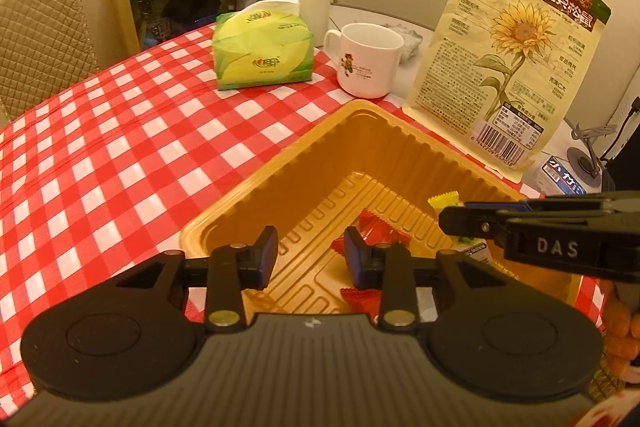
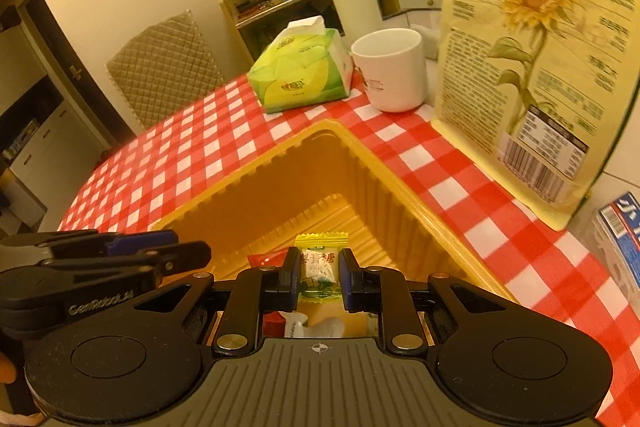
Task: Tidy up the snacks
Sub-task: 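Open both tools to drop the candies into the tray, then move both open tools back over the remaining candies on the cloth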
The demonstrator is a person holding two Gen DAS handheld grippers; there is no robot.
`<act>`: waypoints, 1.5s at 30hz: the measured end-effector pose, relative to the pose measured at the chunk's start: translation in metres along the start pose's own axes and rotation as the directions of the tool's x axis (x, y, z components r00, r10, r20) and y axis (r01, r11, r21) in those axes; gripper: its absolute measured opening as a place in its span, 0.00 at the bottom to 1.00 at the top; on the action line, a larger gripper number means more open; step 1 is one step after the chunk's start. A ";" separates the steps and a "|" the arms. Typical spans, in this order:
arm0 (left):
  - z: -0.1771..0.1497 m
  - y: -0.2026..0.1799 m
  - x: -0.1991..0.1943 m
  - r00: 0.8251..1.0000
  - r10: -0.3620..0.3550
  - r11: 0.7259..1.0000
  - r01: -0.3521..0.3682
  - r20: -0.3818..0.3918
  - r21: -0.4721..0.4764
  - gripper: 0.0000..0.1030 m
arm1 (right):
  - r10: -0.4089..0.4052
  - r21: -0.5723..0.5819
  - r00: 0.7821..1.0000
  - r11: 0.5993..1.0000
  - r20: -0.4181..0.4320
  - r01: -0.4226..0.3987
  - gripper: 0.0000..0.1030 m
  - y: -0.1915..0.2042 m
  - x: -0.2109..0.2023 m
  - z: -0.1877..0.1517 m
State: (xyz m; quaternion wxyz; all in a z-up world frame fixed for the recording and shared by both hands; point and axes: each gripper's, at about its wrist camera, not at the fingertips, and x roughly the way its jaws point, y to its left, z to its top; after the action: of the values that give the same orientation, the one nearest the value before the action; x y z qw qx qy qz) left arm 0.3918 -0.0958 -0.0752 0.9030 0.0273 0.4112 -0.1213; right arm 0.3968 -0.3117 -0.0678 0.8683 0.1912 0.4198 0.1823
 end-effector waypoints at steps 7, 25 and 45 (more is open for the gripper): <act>-0.005 0.007 -0.011 1.000 0.016 1.000 -0.016 0.009 -0.024 0.52 | 0.039 0.033 0.999 0.999 0.011 -0.039 0.33 0.002 0.004 0.006; -0.021 -0.009 -0.056 0.998 0.003 1.000 -0.001 0.067 -0.023 0.83 | 0.019 0.084 0.996 0.996 0.087 -0.027 0.88 -0.001 -0.044 -0.012; -0.064 -0.031 -0.136 0.992 -0.031 0.999 0.033 0.122 -0.014 0.91 | 0.018 -0.009 0.997 1.000 0.070 -0.017 0.95 0.020 -0.109 -0.056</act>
State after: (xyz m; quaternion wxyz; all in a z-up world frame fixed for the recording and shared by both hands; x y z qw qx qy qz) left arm 0.2512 -0.0894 -0.0135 0.9245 0.0061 0.3568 -0.1339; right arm 0.2857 -0.3368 -0.0188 0.8817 0.1976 0.3867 0.1847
